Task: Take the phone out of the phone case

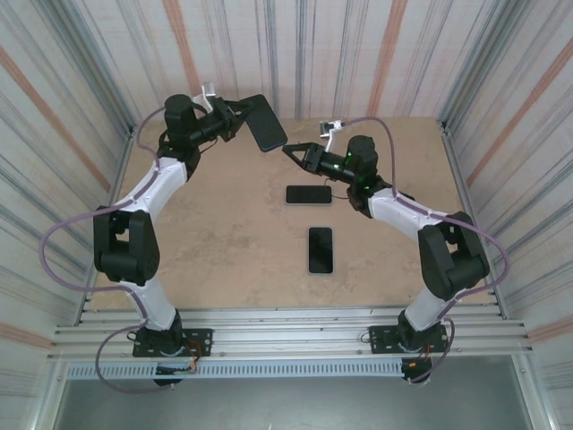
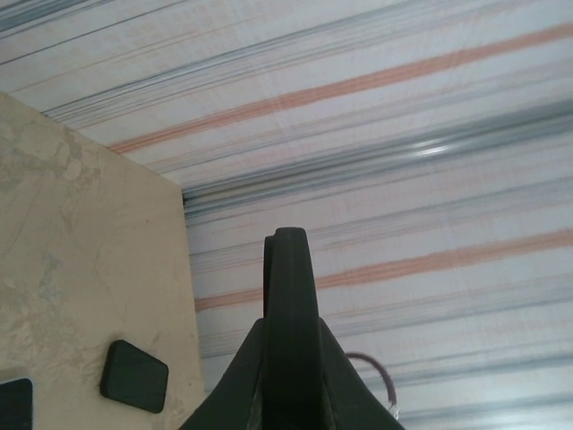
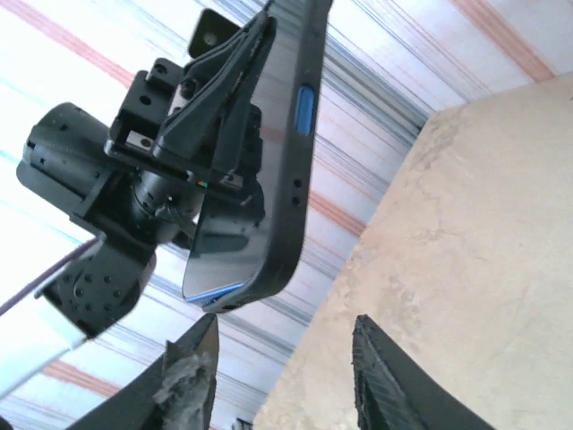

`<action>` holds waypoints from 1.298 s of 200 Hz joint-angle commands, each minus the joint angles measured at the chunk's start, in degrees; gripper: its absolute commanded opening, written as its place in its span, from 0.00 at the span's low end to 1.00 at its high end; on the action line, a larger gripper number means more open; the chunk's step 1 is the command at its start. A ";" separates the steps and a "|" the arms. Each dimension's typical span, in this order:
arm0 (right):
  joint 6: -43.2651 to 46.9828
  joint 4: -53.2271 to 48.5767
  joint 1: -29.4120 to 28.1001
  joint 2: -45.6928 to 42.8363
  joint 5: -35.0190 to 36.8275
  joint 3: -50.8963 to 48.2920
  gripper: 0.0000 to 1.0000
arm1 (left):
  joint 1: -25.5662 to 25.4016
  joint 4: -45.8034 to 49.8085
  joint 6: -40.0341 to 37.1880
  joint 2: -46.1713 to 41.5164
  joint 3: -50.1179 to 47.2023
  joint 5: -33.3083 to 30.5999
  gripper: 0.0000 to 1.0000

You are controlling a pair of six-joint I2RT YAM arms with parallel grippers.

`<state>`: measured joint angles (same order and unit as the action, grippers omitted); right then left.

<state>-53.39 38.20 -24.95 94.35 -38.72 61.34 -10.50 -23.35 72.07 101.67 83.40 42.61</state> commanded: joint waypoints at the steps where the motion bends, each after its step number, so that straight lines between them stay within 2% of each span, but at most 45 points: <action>1: 9.89 -8.45 1.91 -4.55 -7.00 0.23 0.45 | 0.82 -2.36 -8.05 -3.09 4.57 8.00 0.00; 17: 18.34 -16.65 2.73 -6.02 -11.41 2.84 0.48 | 1.10 -3.35 -12.86 -2.44 6.18 11.88 0.00; 37: 31.43 -29.88 3.14 -6.29 -14.66 7.51 0.50 | 1.49 -4.30 -19.38 -1.98 7.37 17.15 0.00; 56: 40.08 -37.91 3.50 -5.32 -16.95 11.28 0.51 | 1.63 -5.19 -23.32 -1.33 8.41 21.77 0.00; 94: 53.02 -50.77 2.90 -1.30 -19.80 19.14 0.51 | 1.58 -9.27 -24.72 -0.97 9.69 26.66 0.00; 125: 56.64 -52.46 1.83 0.78 -21.34 22.07 0.49 | 0.58 -10.78 -25.26 -1.07 9.73 29.65 0.00; 155: 62.64 -57.19 -0.19 2.58 -20.54 25.06 0.46 | 0.07 -11.28 -25.15 -1.18 9.30 29.90 0.00; 228: 62.58 -55.63 -1.42 4.26 -21.27 26.53 0.38 | -1.45 -9.74 -26.61 -1.33 9.55 30.69 0.00; 259: 62.14 -56.01 -1.17 4.77 -21.89 26.69 0.33 | -1.58 -12.61 -24.20 -0.97 9.49 30.08 0.00</action>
<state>8.14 -16.78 -26.02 97.78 -58.81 86.39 -11.92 -31.20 46.54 101.67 90.76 72.42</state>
